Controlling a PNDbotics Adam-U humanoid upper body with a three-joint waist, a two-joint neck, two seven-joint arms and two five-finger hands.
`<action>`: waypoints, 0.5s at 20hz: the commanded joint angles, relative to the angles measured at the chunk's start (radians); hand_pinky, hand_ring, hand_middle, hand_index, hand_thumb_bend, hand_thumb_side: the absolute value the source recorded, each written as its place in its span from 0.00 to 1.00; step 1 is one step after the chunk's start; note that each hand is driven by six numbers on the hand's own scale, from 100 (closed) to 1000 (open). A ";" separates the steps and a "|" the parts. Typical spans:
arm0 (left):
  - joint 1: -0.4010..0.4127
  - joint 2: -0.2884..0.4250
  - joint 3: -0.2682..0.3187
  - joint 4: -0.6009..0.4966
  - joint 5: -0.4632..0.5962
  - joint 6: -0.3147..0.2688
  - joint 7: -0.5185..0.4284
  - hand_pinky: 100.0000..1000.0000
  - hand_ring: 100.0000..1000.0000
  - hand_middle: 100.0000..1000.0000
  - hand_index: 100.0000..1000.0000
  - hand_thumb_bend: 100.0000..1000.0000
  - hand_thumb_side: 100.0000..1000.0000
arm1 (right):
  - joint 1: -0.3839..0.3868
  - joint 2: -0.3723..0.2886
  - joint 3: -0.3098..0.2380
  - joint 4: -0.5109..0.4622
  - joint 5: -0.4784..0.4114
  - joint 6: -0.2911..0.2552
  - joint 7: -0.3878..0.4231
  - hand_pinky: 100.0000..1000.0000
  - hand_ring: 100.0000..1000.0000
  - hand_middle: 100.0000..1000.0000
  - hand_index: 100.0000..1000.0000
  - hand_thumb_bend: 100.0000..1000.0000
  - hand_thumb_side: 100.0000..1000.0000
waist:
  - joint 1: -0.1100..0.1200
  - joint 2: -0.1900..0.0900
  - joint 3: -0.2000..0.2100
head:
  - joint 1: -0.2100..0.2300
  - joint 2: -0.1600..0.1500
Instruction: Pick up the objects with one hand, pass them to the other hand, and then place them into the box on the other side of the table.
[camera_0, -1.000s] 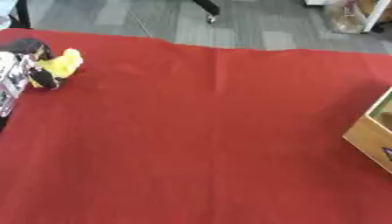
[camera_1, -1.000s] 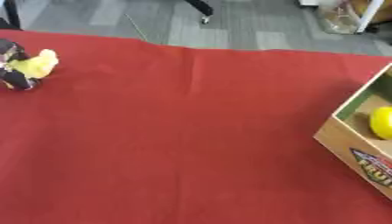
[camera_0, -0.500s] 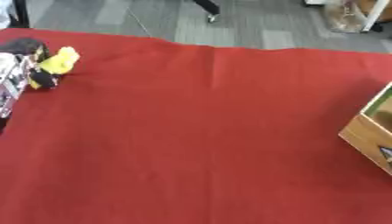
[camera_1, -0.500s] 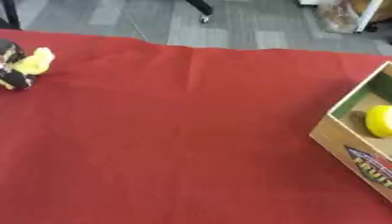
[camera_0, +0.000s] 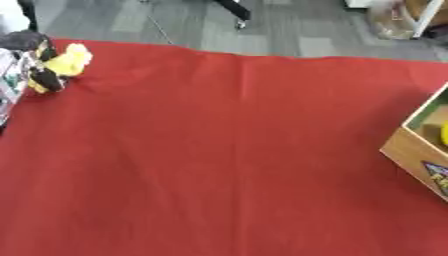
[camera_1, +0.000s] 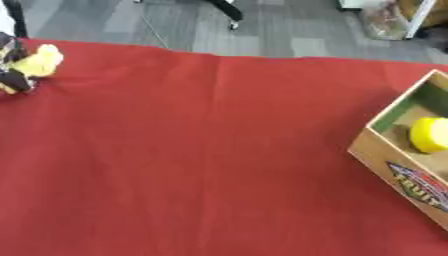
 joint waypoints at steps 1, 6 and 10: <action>-0.015 0.040 0.004 -0.024 0.016 0.001 -0.023 0.66 0.61 0.53 0.48 0.17 0.02 | -0.006 -0.032 -0.011 -0.003 0.001 0.000 0.001 0.92 0.81 0.88 0.95 0.00 0.53 | 0.004 -0.034 0.001 | -0.002 0.000; -0.012 0.042 0.009 -0.013 0.054 0.024 -0.061 0.67 0.62 0.55 0.57 0.14 0.05 | -0.005 -0.032 -0.010 -0.001 0.002 0.005 -0.001 0.92 0.81 0.88 0.95 0.00 0.53 | 0.003 -0.037 0.004 | -0.002 0.004; -0.012 0.044 0.015 -0.008 0.072 0.048 -0.085 0.68 0.63 0.56 0.59 0.11 0.06 | -0.002 -0.032 -0.009 0.001 0.006 0.007 -0.001 0.92 0.81 0.88 0.95 0.00 0.54 | 0.002 -0.035 0.006 | -0.004 0.005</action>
